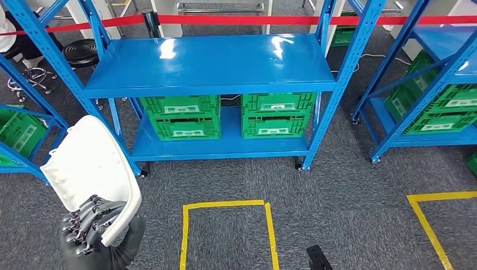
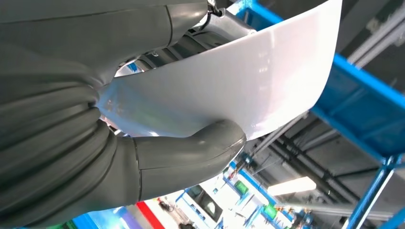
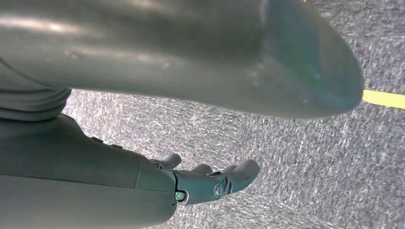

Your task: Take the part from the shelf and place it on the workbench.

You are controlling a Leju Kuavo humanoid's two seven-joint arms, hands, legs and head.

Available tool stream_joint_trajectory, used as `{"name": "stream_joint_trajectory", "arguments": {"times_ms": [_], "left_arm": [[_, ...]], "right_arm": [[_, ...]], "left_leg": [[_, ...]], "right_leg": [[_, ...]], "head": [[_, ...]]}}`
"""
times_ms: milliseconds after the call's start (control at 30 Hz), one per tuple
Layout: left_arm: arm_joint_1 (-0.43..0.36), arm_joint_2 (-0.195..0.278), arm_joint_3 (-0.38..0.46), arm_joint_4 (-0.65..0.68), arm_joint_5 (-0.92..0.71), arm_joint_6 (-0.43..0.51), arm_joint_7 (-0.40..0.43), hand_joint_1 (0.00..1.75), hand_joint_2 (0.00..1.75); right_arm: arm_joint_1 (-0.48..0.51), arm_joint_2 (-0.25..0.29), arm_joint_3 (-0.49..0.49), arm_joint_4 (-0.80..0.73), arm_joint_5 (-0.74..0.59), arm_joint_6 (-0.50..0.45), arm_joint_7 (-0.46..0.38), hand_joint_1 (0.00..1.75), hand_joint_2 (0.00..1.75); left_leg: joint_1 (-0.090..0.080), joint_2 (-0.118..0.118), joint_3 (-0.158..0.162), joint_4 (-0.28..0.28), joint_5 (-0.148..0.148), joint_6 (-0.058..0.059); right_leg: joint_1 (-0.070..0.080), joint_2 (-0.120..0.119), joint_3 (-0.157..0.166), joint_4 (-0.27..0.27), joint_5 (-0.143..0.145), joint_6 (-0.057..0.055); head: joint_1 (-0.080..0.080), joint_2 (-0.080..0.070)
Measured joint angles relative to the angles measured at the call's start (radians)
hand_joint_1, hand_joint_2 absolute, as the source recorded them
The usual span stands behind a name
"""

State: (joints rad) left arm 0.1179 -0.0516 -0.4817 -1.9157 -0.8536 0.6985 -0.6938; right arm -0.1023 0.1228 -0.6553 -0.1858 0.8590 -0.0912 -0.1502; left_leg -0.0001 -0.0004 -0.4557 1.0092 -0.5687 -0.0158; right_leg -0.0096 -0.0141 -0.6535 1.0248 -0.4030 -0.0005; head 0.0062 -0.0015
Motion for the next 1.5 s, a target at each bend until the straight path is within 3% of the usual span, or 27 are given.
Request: {"name": "stream_joint_trajectory", "arguments": {"times_ms": [67, 100, 167, 233, 267, 300, 333, 400, 467, 500, 600, 633, 700, 767, 800, 867, 967, 1000, 1067, 1100, 1167, 1200, 1267, 1333, 1400, 1433, 1500], "left_arm": [[0.001, -0.003, 0.002, -0.001, 0.0, 0.0, 0.0, 1.75, 1.75], [0.002, -0.004, 0.003, -0.001, 0.001, 0.0, 0.0, 1.75, 1.75], [0.003, -0.008, 0.004, -0.002, 0.001, 0.0, -0.001, 1.75, 1.75], [0.004, -0.011, 0.005, -0.003, 0.001, 0.0, -0.001, 1.75, 1.75], [0.005, -0.011, 0.006, -0.003, -0.001, 0.0, 0.0, 1.75, 1.75], [0.006, -0.011, 0.007, -0.003, -0.005, 0.0, 0.0, 1.75, 1.75], [0.007, -0.012, 0.008, -0.003, -0.009, 0.0, 0.0, 1.75, 1.75], [0.008, -0.015, 0.01, -0.005, -0.018, 0.0, 0.0, 1.75, 1.75], [0.007, -0.018, 0.013, -0.008, -0.021, 0.0, 0.0, 1.75, 1.75], [0.007, -0.019, 0.013, -0.009, -0.023, 0.0, 0.0, 1.75, 1.75], [0.009, -0.021, 0.016, -0.013, -0.025, 0.0, 0.0, 1.75, 1.75], [0.009, -0.022, 0.017, -0.014, -0.025, 0.0, 0.0, 1.75, 1.75], [0.01, -0.022, 0.018, -0.015, -0.026, 0.0, 0.0, 1.75, 1.75], [0.011, -0.022, 0.019, -0.014, -0.026, 0.0, 0.0, 1.75, 1.75], [0.012, -0.022, 0.019, -0.014, -0.026, 0.0, 0.0, 1.75, 1.75], [0.013, -0.022, 0.019, -0.014, -0.026, 0.0, 0.0, 1.75, 1.75], [0.014, -0.022, 0.02, -0.015, -0.026, 0.0, 0.0, 1.75, 1.75], [0.014, -0.023, 0.02, -0.016, -0.026, 0.001, 0.0, 1.75, 1.75], [0.016, -0.023, 0.022, -0.017, -0.026, 0.001, 0.0, 1.75, 1.75], [0.016, -0.024, 0.023, -0.018, -0.026, 0.001, 0.0, 1.75, 1.75], [0.016, -0.025, 0.024, -0.02, -0.026, 0.001, -0.001, 1.75, 1.75], [0.016, -0.026, 0.025, -0.02, -0.027, 0.001, -0.001, 1.75, 1.75], [0.016, -0.027, 0.025, -0.02, -0.029, 0.001, -0.001, 1.75, 1.75], [0.016, -0.027, 0.026, -0.02, -0.034, 0.001, -0.001, 1.75, 1.75], [0.017, -0.027, 0.027, -0.02, -0.037, 0.001, -0.001, 1.75, 1.75], [0.017, -0.027, 0.028, -0.02, -0.039, 0.001, -0.001, 1.75, 1.75], [0.016, -0.027, 0.028, -0.022, -0.044, 0.001, 0.0, 1.75, 1.75]], "right_arm": [[0.001, 0.0, 0.0, 0.0, 0.004, 0.006, 0.0, 0.0, 0.0], [0.001, 0.0, 0.0, 0.0, 0.008, 0.011, 0.0, 0.0, 0.0], [0.003, 0.0, 0.0, 0.0, 0.021, 0.021, 0.003, 0.0, 0.0], [0.003, 0.001, 0.0, 0.0, 0.032, 0.029, 0.008, 0.0, 0.0], [0.003, 0.001, 0.0, 0.0, 0.036, 0.034, 0.01, 0.0, 0.0], [0.003, 0.001, 0.0, 0.0, 0.038, 0.037, 0.01, 0.0, 0.0], [0.003, 0.001, 0.0, 0.0, 0.039, 0.04, 0.01, 0.0, 0.0], [0.003, 0.001, 0.0, 0.0, 0.04, 0.042, 0.009, 0.0, 0.0], [0.004, 0.0, 0.0, 0.0, 0.041, 0.044, 0.009, 0.0, 0.0], [0.005, 0.0, 0.0, 0.0, 0.041, 0.044, 0.009, 0.0, 0.0], [0.003, 0.002, 0.0, 0.0, 0.041, 0.045, 0.009, 0.0, 0.0], [0.001, 0.002, 0.0, 0.0, 0.041, 0.045, 0.009, 0.0, 0.0], [0.001, 0.002, 0.0, 0.0, 0.041, 0.045, 0.009, 0.0, 0.0], [0.004, 0.002, 0.0, 0.0, 0.041, 0.045, 0.009, 0.0, 0.0], [0.005, 0.002, 0.0, 0.0, 0.041, 0.045, 0.009, 0.0, 0.0], [0.005, 0.002, 0.0, 0.0, 0.041, 0.045, 0.009, 0.0, 0.0], [0.003, 0.003, 0.0, 0.0, 0.041, 0.046, 0.009, 0.0, 0.0], [0.003, 0.003, 0.0, 0.0, 0.041, 0.046, 0.009, 0.0, 0.0], [0.001, 0.003, 0.0, 0.0, 0.041, 0.046, 0.009, 0.0, 0.0], [0.0, 0.003, 0.0, 0.0, 0.041, 0.046, 0.009, 0.0, 0.0], [-0.002, 0.003, 0.0, 0.0, 0.041, 0.047, 0.008, 0.0, 0.0], [-0.001, 0.003, 0.0, 0.0, 0.043, 0.048, 0.008, 0.0, 0.0], [0.003, 0.003, 0.001, 0.0, 0.048, 0.051, 0.006, 0.0, 0.0], [0.006, 0.003, 0.002, 0.0, 0.054, 0.053, 0.002, 0.0, 0.0], [0.005, 0.003, 0.003, 0.0, 0.059, 0.053, -0.005, 0.0, 0.0], [0.004, 0.003, 0.004, 0.0, 0.062, 0.054, -0.009, 0.0, 0.0], [0.004, 0.003, 0.006, 0.0, 0.07, 0.056, -0.016, 0.0, 0.0]], "left_leg": [[-0.002, 0.001, -0.007, -0.012, 0.004, 0.02], [-0.002, 0.002, -0.013, -0.014, 0.011, 0.03], [0.001, 0.002, -0.029, -0.016, 0.032, 0.045], [-0.001, -0.003, -0.053, -0.013, 0.05, 0.049], [-0.002, -0.008, -0.064, -0.01, 0.059, 0.048], [-0.002, -0.014, -0.076, -0.007, 0.067, 0.046], [-0.002, -0.021, -0.086, -0.003, 0.074, 0.044], [-0.002, -0.039, -0.103, 0.006, 0.084, 0.038], [-0.002, -0.056, -0.115, 0.014, 0.091, 0.029], [-0.002, -0.064, -0.12, 0.016, 0.095, 0.023], [-0.004, -0.08, -0.135, 0.019, 0.101, 0.005], [-0.004, -0.068, -0.147, 0.039, 0.087, 0.0], [-0.002, -0.03, -0.19, 0.136, 0.024, -0.01], [0.004, -0.013, -0.24, 0.259, -0.034, -0.021], [0.006, -0.01, -0.248, 0.289, -0.04, -0.025], [0.01, 0.003, -0.207, 0.234, 0.004, -0.028], [0.003, 0.066, -0.097, 0.043, 0.073, -0.017], [0.0, 0.078, -0.084, 0.017, 0.074, -0.009], [-0.003, 0.065, -0.092, 0.009, 0.073, 0.009], [-0.001, 0.053, -0.093, 0.005, 0.074, 0.016], [0.004, 0.029, -0.095, -0.001, 0.082, 0.031], [0.005, 0.018, -0.097, -0.001, 0.086, 0.036], [0.004, -0.008, -0.104, 0.001, 0.09, 0.042], [0.003, -0.037, -0.109, 0.006, 0.092, 0.043], [0.004, -0.066, -0.111, 0.014, 0.091, 0.039], [0.003, -0.079, -0.113, 0.019, 0.09, 0.035], [0.003, -0.104, -0.123, 0.028, 0.09, 0.022]], "right_leg": [[-0.003, 0.0, -0.002, -0.004, 0.011, 0.015], [-0.005, 0.001, -0.006, 0.002, 0.0, 0.022], [-0.007, 0.004, -0.028, 0.064, -0.072, 0.032], [-0.007, 0.006, -0.065, 0.19, -0.163, 0.037], [-0.007, 0.006, -0.077, 0.247, -0.184, 0.038], [-0.006, 0.007, -0.074, 0.275, -0.182, 0.037], [-0.006, 0.01, -0.052, 0.265, -0.164, 0.035], [-0.006, 0.035, 0.045, 0.138, -0.127, 0.025], [-0.005, 0.07, 0.125, 0.02, -0.12, 0.016], [-0.004, 0.078, 0.139, -0.003, -0.126, 0.011], [-0.007, 0.051, 0.137, -0.015, -0.121, -0.005], [-0.01, 0.039, 0.136, -0.02, -0.116, -0.013], [-0.012, 0.014, 0.132, -0.025, -0.109, -0.023], [-0.011, -0.012, 0.127, -0.023, -0.107, -0.025], [-0.011, -0.025, 0.125, -0.021, -0.107, -0.025], [-0.011, -0.049, 0.125, -0.019, -0.108, -0.023], [-0.006, -0.078, 0.129, -0.015, -0.111, -0.012], [-0.003, -0.087, 0.13, -0.015, -0.111, -0.006], [0.0, -0.105, 0.134, -0.016, -0.111, 0.007], [-0.002, -0.1, 0.135, -0.013, -0.116, 0.014], [-0.006, -0.055, 0.117, 0.034, -0.151, 0.026], [-0.007, -0.024, 0.092, 0.09, -0.183, 0.029], [-0.007, 0.004, 0.026, 0.224, -0.241, 0.031], [-0.008, 0.009, 0.0, 0.27, -0.234, 0.031], [-0.009, 0.024, 0.041, 0.174, -0.162, 0.028], [-0.011, 0.048, 0.069, 0.108, -0.133, 0.025], [-0.013, 0.089, 0.104, 0.024, -0.11, 0.02]], "head": [[-0.001, 0.0], [-0.001, 0.0], [-0.001, 0.0], [0.0, 0.0], [-0.001, 0.0], [0.0, 0.0], [0.0, 0.0], [-0.001, 0.0], [-0.001, 0.0], [0.0, 0.0], [0.001, 0.0], [0.0, 0.0], [-0.004, 0.0], [-0.005, 0.0], [-0.005, 0.0], [-0.005, 0.0], [-0.004, 0.0], [-0.004, 0.0], [-0.001, 0.0], [-0.001, 0.0], [0.002, 0.0], [0.004, 0.0], [0.006, 0.0], [0.006, 0.0], [0.006, 0.0], [0.006, 0.0], [0.005, 0.0]]}}
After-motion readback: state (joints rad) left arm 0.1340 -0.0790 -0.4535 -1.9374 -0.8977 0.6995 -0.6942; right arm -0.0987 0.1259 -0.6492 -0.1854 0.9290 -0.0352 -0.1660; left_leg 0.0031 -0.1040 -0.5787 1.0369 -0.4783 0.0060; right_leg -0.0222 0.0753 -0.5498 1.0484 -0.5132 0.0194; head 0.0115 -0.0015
